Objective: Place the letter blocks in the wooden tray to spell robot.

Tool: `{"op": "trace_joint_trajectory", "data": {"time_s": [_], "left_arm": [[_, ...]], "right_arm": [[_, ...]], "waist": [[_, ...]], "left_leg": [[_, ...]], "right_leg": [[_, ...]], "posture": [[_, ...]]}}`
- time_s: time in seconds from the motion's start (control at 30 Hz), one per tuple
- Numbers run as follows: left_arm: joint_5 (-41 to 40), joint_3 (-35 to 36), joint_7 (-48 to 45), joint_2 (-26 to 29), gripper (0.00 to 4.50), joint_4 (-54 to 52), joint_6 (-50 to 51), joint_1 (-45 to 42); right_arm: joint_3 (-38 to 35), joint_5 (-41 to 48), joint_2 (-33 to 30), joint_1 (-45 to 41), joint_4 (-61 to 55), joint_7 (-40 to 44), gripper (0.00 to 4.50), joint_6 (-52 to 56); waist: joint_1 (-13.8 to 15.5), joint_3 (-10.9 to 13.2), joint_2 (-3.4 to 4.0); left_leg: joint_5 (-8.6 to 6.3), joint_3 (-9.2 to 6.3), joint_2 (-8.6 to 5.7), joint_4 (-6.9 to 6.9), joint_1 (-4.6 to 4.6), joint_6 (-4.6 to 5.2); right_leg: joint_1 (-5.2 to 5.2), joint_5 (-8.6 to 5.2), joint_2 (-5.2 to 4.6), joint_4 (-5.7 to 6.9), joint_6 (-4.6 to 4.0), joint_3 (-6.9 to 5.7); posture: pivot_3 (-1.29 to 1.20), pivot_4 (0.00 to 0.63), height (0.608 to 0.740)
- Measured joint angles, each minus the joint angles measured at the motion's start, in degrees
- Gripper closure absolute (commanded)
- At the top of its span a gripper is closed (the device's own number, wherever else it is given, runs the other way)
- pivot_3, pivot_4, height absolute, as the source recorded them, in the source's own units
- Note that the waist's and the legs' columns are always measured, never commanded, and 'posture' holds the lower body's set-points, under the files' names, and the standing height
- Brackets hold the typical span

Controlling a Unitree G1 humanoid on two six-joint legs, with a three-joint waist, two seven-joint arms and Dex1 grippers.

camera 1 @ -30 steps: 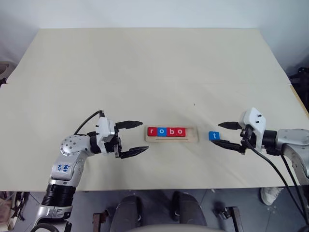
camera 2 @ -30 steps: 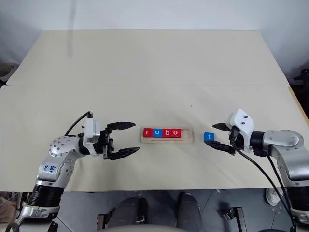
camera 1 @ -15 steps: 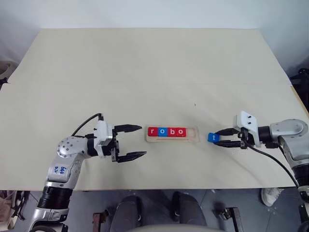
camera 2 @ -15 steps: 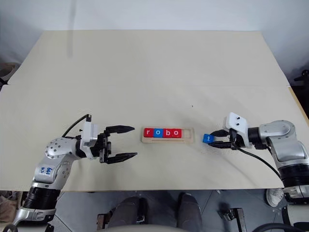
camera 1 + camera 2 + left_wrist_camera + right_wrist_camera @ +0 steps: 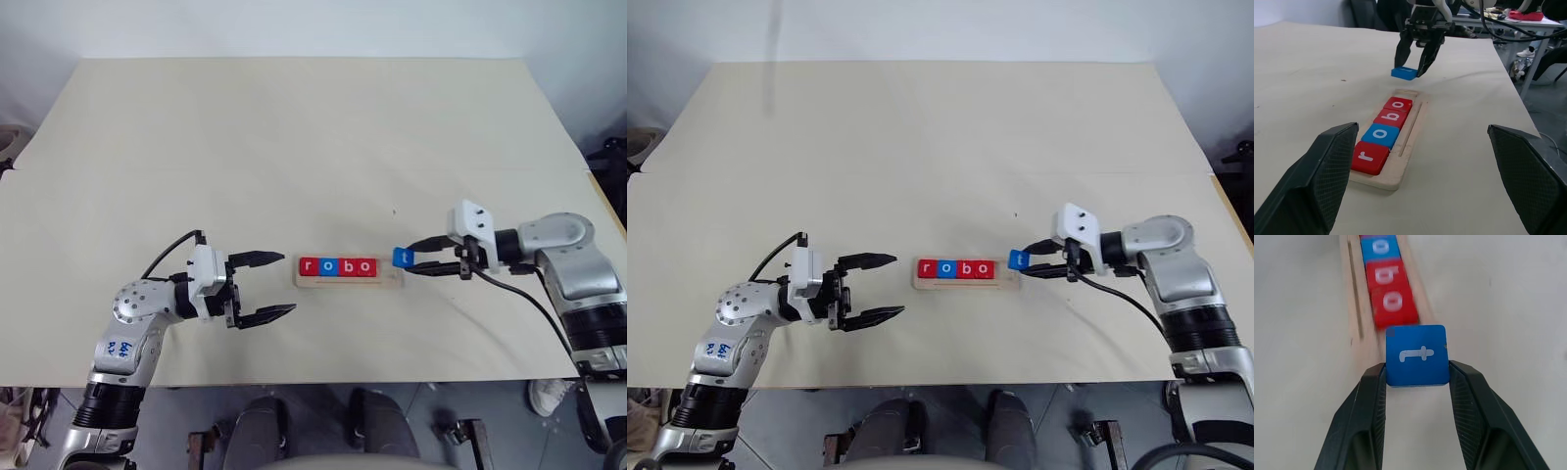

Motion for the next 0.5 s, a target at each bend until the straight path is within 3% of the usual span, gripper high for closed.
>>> {"op": "trace_joint_trajectory", "data": {"time_s": [0.23, 0.5], "left_arm": [[0.0, 0.1, 1.5, 0.0, 0.0, -0.8, 0.0, 1.1], [-0.2, 0.4, 2.7, 0.1, 0.0, -2.3, 0.1, 1.9]], "right_arm": [[3.5, -2.3, 1.6, -2.3, 2.2, 0.7, 3.05, -0.6], [4.5, -2.9, 1.7, -2.4, 2.3, 2.3, 0.33, -0.1]], "waist": [[-0.2, 0.0, 0.0], [-0.2, 0.0, 0.0]], "left_leg": [[0.0, 0.01, 0.0, 0.0, -0.01, 0.0], [0.0, 0.01, 0.0, 0.0, -0.01, 0.0]], "right_leg": [[0.0, 0.0, 0.0, -0.02, 0.0, -0.01], [0.0, 0.0, 0.0, -0.01, 0.0, 0.0]], "posture": [[0.0, 0.15, 0.74], [0.0, 0.15, 0.74]]}}
